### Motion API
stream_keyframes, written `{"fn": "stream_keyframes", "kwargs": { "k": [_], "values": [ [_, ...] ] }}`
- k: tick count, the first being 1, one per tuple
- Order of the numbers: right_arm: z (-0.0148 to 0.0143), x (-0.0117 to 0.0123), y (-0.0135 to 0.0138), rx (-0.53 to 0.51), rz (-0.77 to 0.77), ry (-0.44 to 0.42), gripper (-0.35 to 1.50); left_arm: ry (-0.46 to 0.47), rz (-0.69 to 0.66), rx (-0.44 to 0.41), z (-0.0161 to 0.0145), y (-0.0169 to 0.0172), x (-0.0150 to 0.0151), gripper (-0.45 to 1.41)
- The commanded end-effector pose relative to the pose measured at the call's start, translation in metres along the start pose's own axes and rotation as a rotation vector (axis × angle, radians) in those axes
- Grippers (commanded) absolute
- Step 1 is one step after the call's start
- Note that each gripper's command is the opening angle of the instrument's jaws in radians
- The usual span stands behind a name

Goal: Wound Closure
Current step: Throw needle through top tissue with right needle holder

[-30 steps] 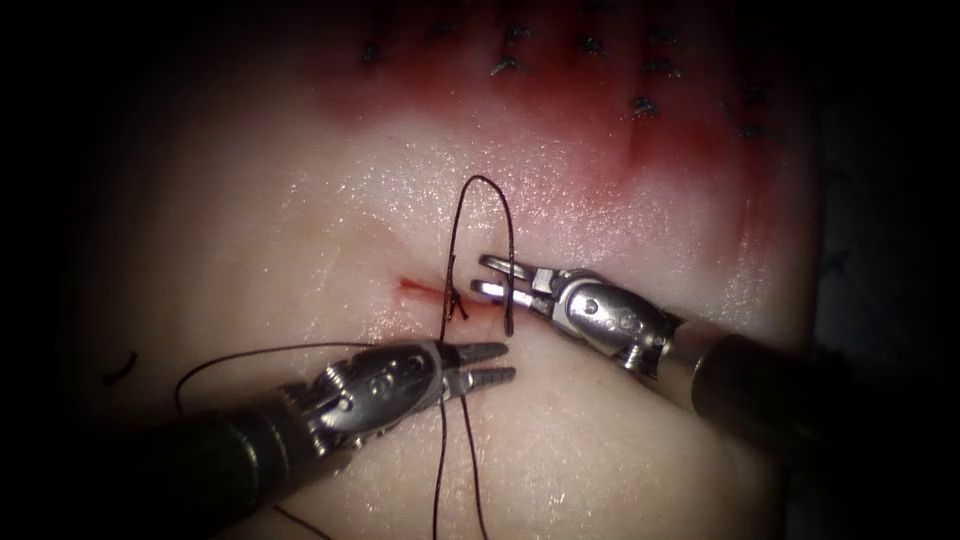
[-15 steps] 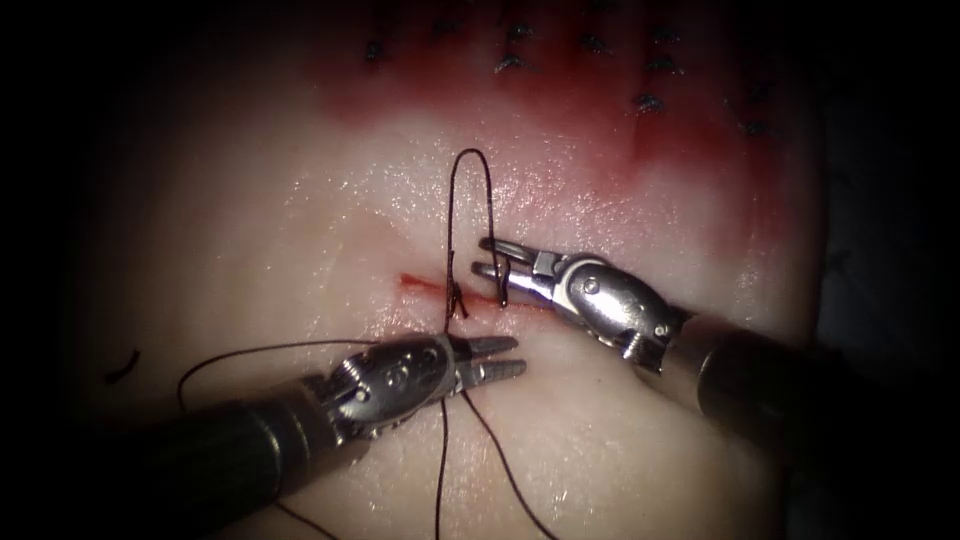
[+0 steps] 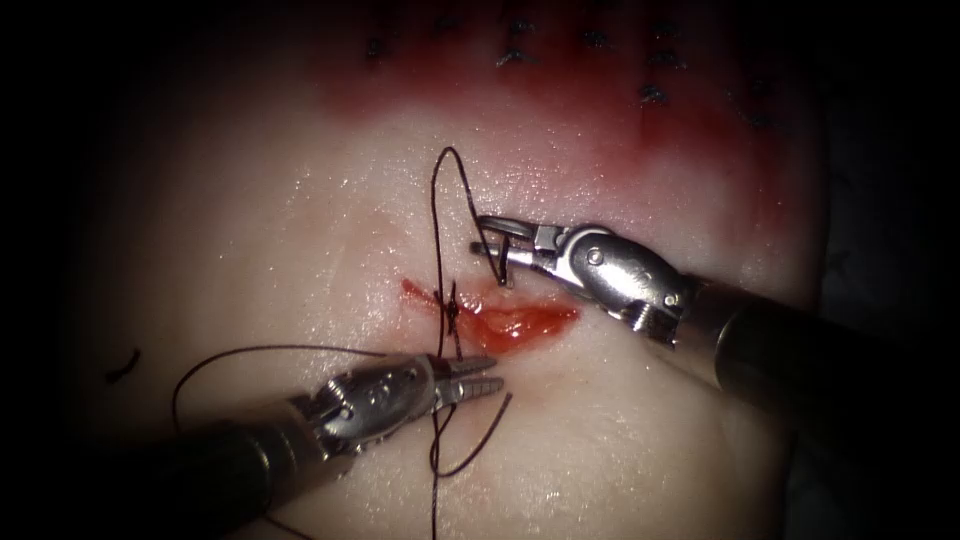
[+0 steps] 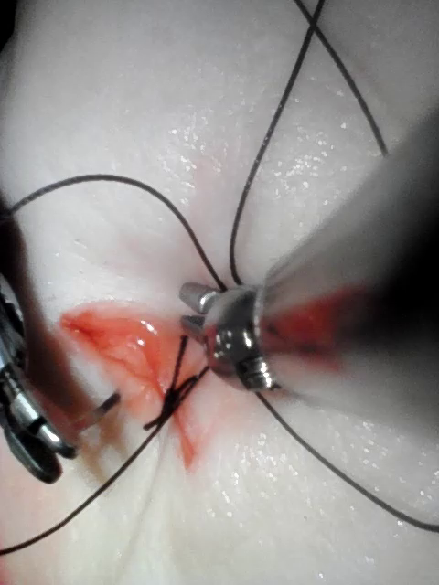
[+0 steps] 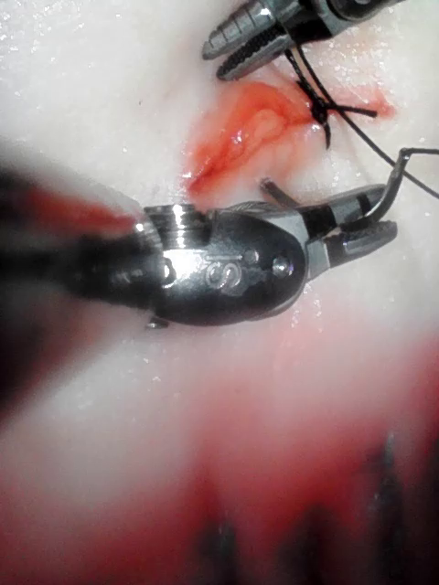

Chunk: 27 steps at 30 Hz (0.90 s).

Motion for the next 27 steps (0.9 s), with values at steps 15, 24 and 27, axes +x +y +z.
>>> {"fn": "stream_keyframes", "kwargs": {
  "k": [15, 24, 27],
  "values": [
    [-0.0005, 0.0017, 0.0036, -0.12, 0.255, 0.054, -0.35, 0.0, -0.006, -0.005, 0.0006, 0.0, 0.0007, 0.08],
    [-0.0008, 0.0019, 0.0043, -0.128, 0.48, 0.049, -0.35, -0.001, -0.023, -0.004, 0.0006, 0.0006, 0.0016, 0.08],
    [-0.0007, 0.0017, 0.0042, -0.119, 0.578, 0.038, -0.35, -0.001, -0.024, -0.004, 0.0006, 0.0006, 0.0016, 0.08]
  ]
}}
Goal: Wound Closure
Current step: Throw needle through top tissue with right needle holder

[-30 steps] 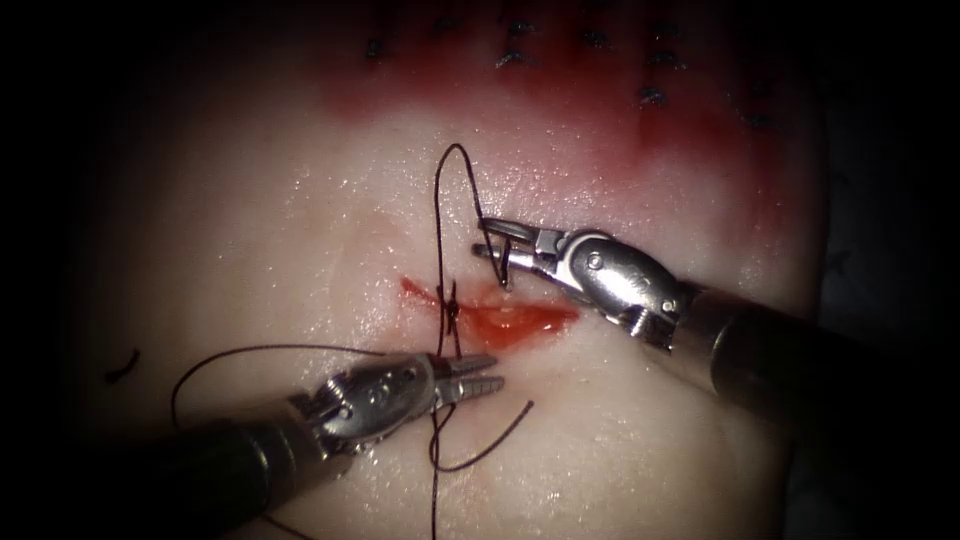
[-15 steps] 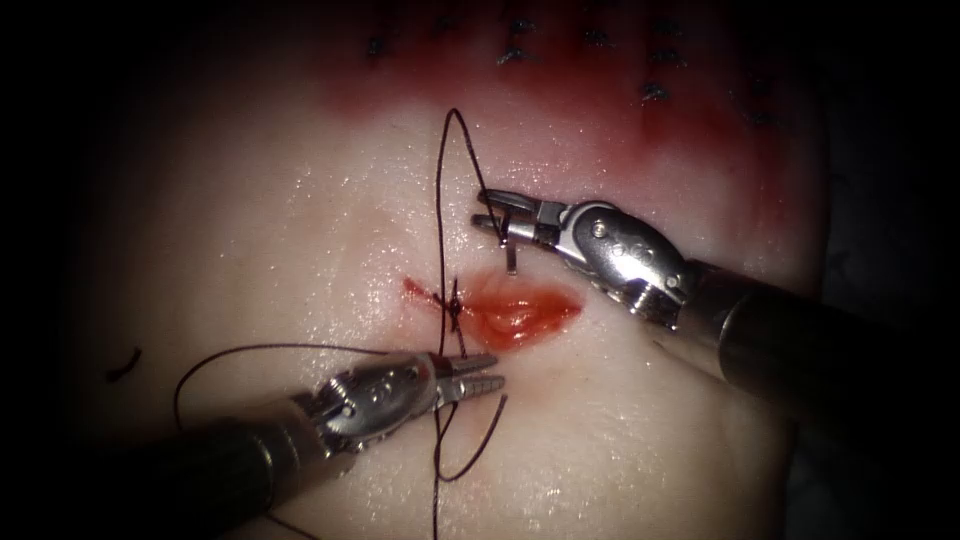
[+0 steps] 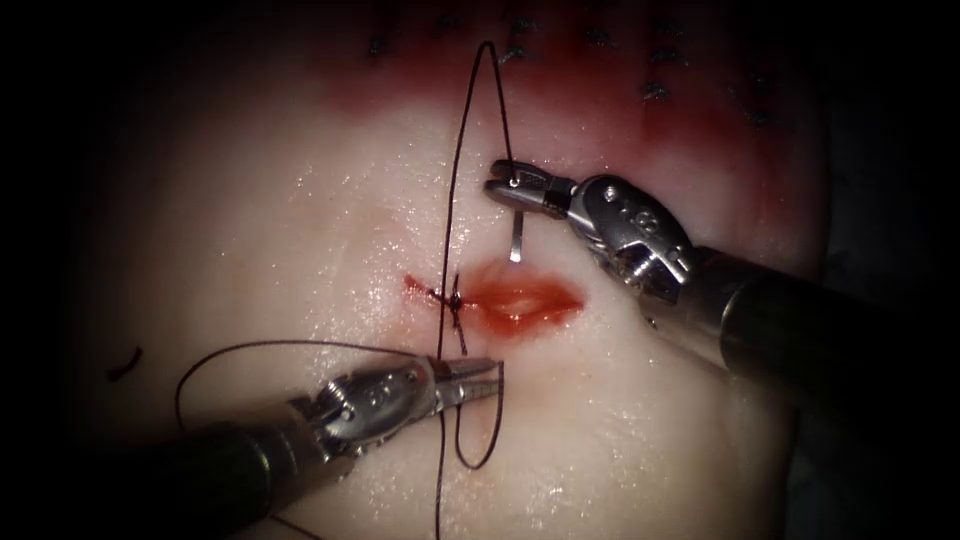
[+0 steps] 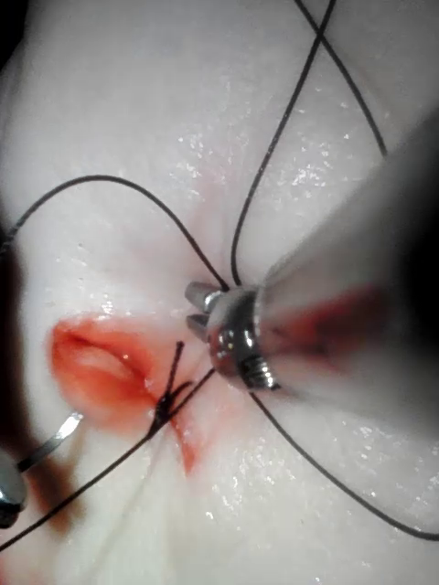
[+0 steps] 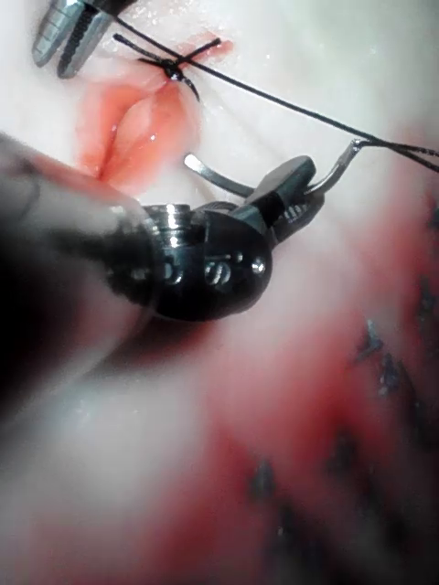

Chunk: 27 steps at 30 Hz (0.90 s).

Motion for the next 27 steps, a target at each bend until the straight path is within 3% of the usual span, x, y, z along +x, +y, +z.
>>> {"fn": "stream_keyframes", "kwargs": {
  "k": [1, 17, 27],
  "values": [
    [0.0008, -0.0001, 0.0002, -0.002, 0.031, 0.0, -0.35, 0.001, 0.007, -0.001, 0.0008, -0.0002, 0.0, 0.08],
    [0.001, -0.0012, -0.0006, 0.07, 0.421, -0.018, -0.35, 0.001, 0.006, 0.0, 0.0009, -0.0001, 0.0, 0.08],
    [0.0011, -0.0023, -0.0025, 0.146, 0.664, -0.071, -0.35, 0.0, 0.015, -0.004, 0.0007, -0.0003, 0.0004, 0.08]
  ]
}}
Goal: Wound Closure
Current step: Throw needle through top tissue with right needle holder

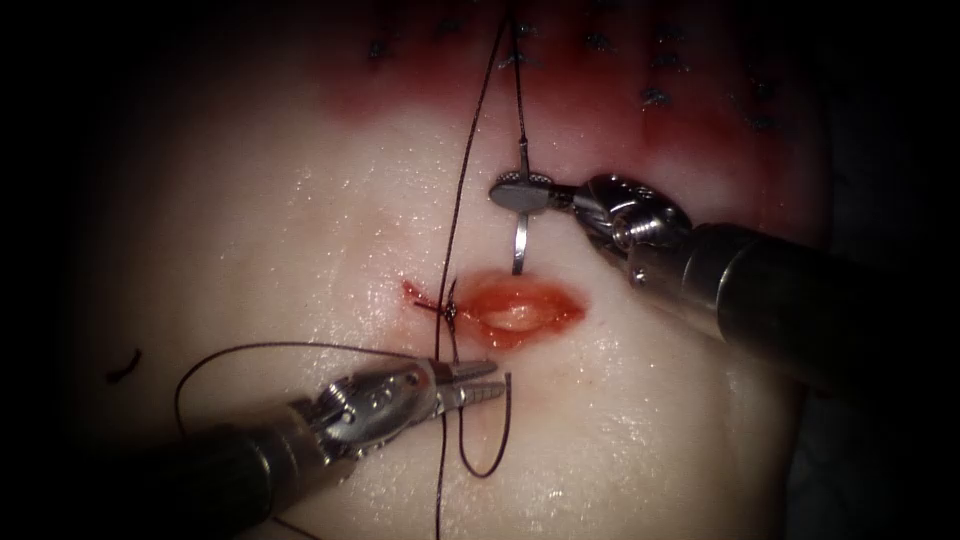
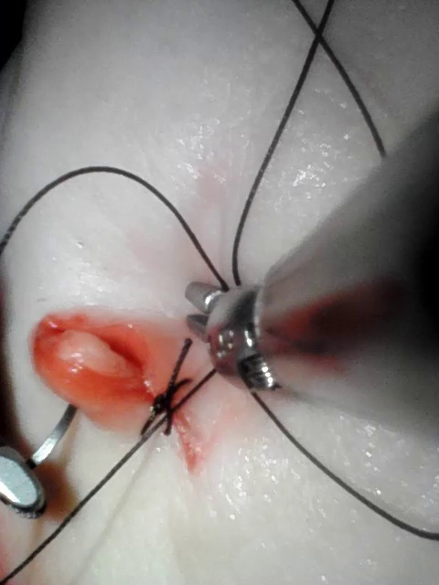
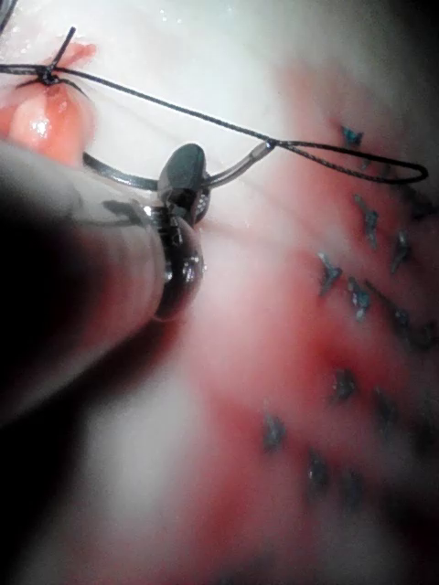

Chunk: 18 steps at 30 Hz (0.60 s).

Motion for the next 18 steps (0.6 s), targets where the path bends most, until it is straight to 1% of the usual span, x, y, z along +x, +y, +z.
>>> {"fn": "stream_keyframes", "kwargs": {
  "k": [1, 7, 10, 18],
  "values": [
    [0.0007, 0.0, 0.0001, 0.012, 0.087, -0.015, -0.35, 0.0, -0.001, -0.001, 0.0007, -0.0001, 0.0001, 0.07],
    [0.0009, -0.0008, -0.0002, 0.036, 0.17, -0.039, -0.35, 0.0, 0.003, -0.001, 0.0007, -0.0001, 0.0002, 0.07],
    [0.0012, -0.0014, -0.0003, 0.049, 0.189, -0.055, -0.35, 0.0, 0.002, 0.0, 0.0008, -0.0001, 0.0003, 0.07],
    [0.0024, -0.0025, -0.0009, 0.089, 0.224, -0.059, -0.35, -0.001, 0.01, 0.0, 0.0009, -0.0001, 0.0007, 0.07]
  ]
}}
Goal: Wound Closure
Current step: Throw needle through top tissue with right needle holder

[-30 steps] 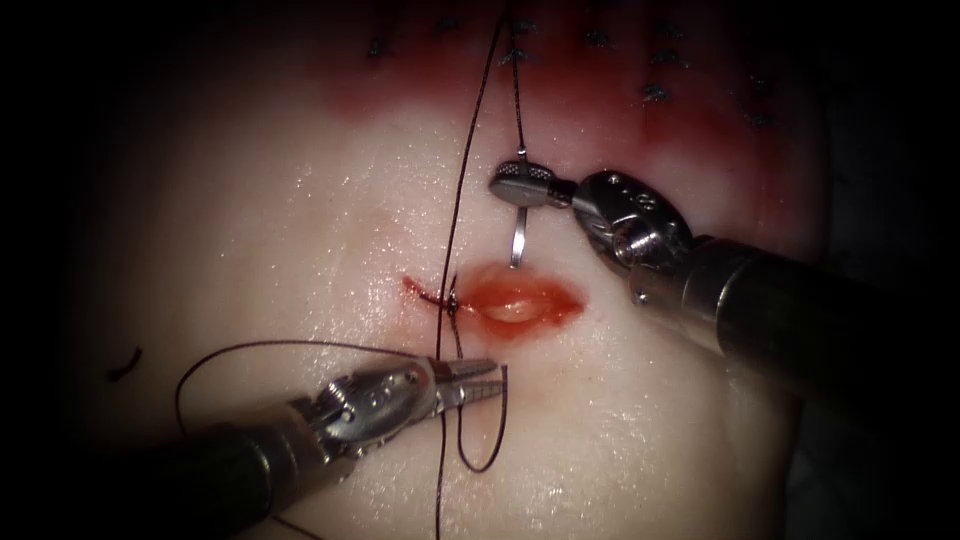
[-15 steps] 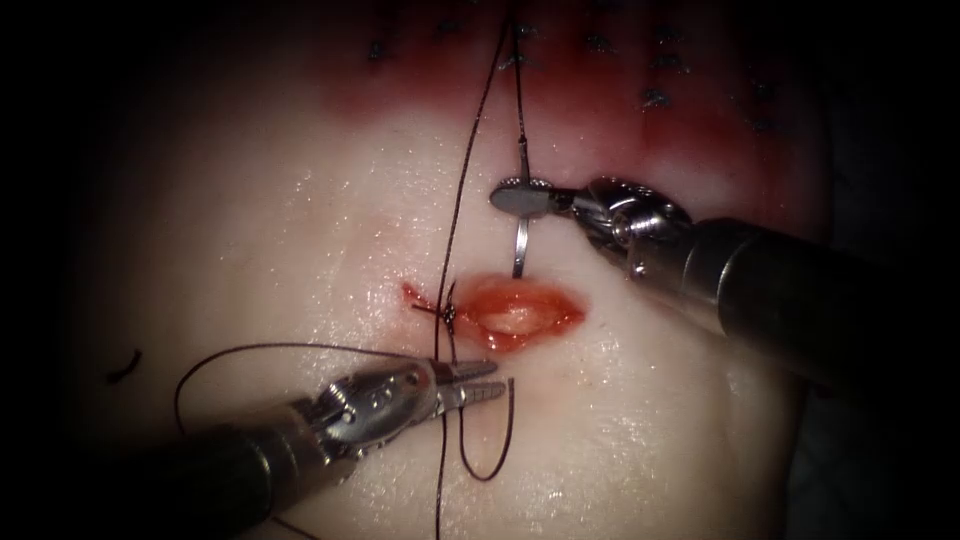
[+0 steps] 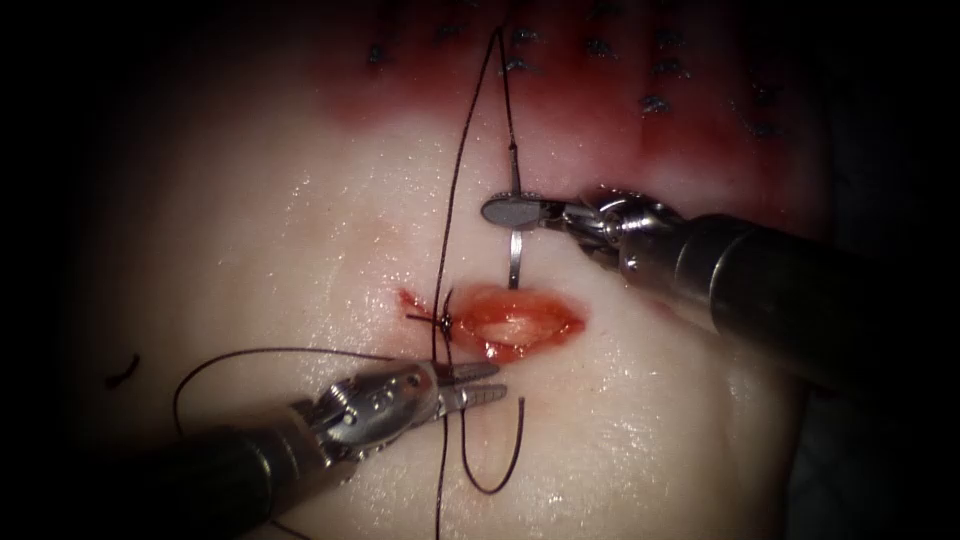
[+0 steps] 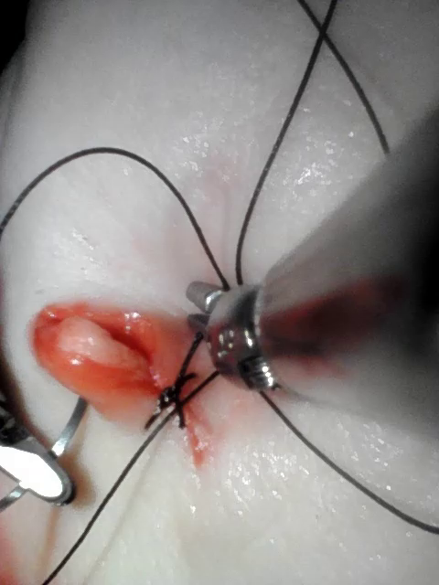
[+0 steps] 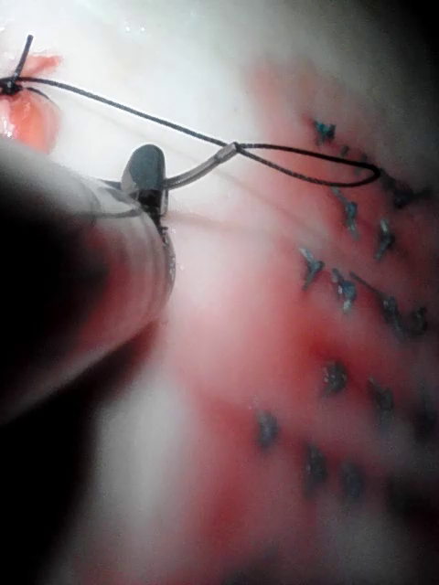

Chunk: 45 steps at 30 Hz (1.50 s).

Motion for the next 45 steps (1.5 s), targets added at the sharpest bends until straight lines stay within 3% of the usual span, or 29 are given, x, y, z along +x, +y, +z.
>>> {"fn": "stream_keyframes", "kwargs": {
  "k": [1, 12, 45],
  "values": [
    [0.0009, 0.0, 0.0003, 0.015, 0.004, -0.005, -0.35, 0.001, 0.002, -0.001, 0.0009, -0.0002, 0.0, 0.07],
    [0.0014, -0.0016, -0.0003, 0.031, 0.173, -0.032, -0.35, 0.002, 0.005, 0.001, 0.0011, -0.0002, 0.0004, 0.07],
    [0.0018, -0.0048, -0.0029, 0.073, 0.379, -0.073, -0.35, -0.003, 0.01, -0.004, 0.0008, -0.0005, 0.001, 0.09]
  ]
}}
